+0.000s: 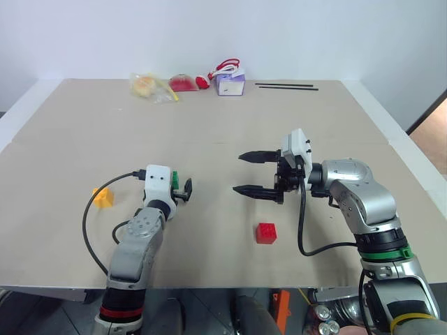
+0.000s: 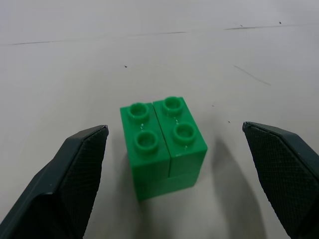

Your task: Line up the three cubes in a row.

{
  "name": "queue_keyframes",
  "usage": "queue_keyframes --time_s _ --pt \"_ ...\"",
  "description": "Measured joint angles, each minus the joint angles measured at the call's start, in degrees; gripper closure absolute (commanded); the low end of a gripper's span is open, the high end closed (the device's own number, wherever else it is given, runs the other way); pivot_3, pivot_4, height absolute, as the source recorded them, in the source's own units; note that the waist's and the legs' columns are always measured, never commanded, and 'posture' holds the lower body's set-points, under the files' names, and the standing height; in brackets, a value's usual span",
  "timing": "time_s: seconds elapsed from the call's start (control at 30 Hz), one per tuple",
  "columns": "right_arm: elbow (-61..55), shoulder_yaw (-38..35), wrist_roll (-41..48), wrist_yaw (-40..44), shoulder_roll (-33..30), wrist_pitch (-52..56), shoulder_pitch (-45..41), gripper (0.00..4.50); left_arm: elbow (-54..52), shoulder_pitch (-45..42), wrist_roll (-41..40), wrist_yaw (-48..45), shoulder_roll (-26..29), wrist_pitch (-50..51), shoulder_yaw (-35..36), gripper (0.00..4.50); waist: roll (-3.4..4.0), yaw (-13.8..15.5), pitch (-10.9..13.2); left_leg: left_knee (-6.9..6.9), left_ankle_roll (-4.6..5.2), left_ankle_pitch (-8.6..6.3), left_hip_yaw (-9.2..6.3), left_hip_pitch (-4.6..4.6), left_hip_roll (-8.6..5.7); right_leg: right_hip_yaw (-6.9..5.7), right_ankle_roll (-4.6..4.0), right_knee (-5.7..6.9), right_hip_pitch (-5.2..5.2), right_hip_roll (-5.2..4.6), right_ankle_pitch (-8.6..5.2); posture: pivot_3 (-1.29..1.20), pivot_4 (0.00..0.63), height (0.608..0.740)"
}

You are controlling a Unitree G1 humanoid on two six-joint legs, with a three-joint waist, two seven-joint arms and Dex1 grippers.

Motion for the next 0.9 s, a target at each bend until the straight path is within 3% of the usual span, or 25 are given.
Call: queue_keyframes --time_s 0.3,0.5,0.67,0.73,0.83,0.9 --pt "0.00 0.00 -0.18 0.62 -0.08 0.00 0.00 0.00 0.51 -0.01 0.06 0.81 0.00 -0.02 0.21 3.20 0.00 0.00 0.00 0.00 0.00 0.00 0.00 0.00 0.00 0.00 0.00 0.00 0.00 0.00 0.00 0.00 0.150 0.740" --pt "-0.04 -0.01 -0.17 0.62 -0.08 -0.03 0.00 0.00 0.65 0.00 -0.11 -0.07 0.57 -0.32 0.18 3.21 0.00 0.00 0.00 0.00 0.00 0.00 0.00 0.00 0.00 0.00 0.00 0.00 0.00 0.00 0.00 0.00 0.150 0.740" --pt "-1.69 -0.51 1.10 0.79 -0.86 0.94 0.22 0.00 0.76 -0.01 -3.72 -9.81 6.36 -2.30 0.05 3.21 0.00 -0.02 0.00 -0.03 0.00 0.00 0.00 -0.01 0.00 0.00 -0.02 0.00 -0.03 0.00 -0.01 0.00 0.150 0.740" --pt "-2.91 -1.01 1.99 0.85 -1.60 1.46 0.83 0.00 0.88 -0.12 -6.20 -15.79 9.05 -3.18 -0.17 3.21 0.00 -0.02 0.00 -0.04 -0.01 0.00 0.00 -0.03 0.00 -0.01 -0.04 -0.01 -0.03 0.00 -0.03 0.00 0.150 0.740" --pt "-9.26 -3.11 5.30 1.74 -6.24 4.79 5.58 0.00 1.12 -0.25 -12.09 -38.62 21.98 -8.82 -4.45 3.21 0.02 0.07 0.01 -0.11 -0.06 -0.03 -0.03 -0.14 0.01 -0.08 -0.14 -0.02 -0.15 -0.03 -0.16 0.00 0.150 0.740" --pt "-11.93 -5.10 6.99 1.79 -9.00 7.14 8.12 0.00 2.05 -0.39 -13.52 -49.95 27.43 -13.30 -6.23 3.21 0.06 0.03 0.01 -0.12 -0.10 -0.06 0.04 -0.13 0.01 -0.08 -0.22 -0.04 -0.13 -0.09 -0.25 0.00 0.150 0.740"
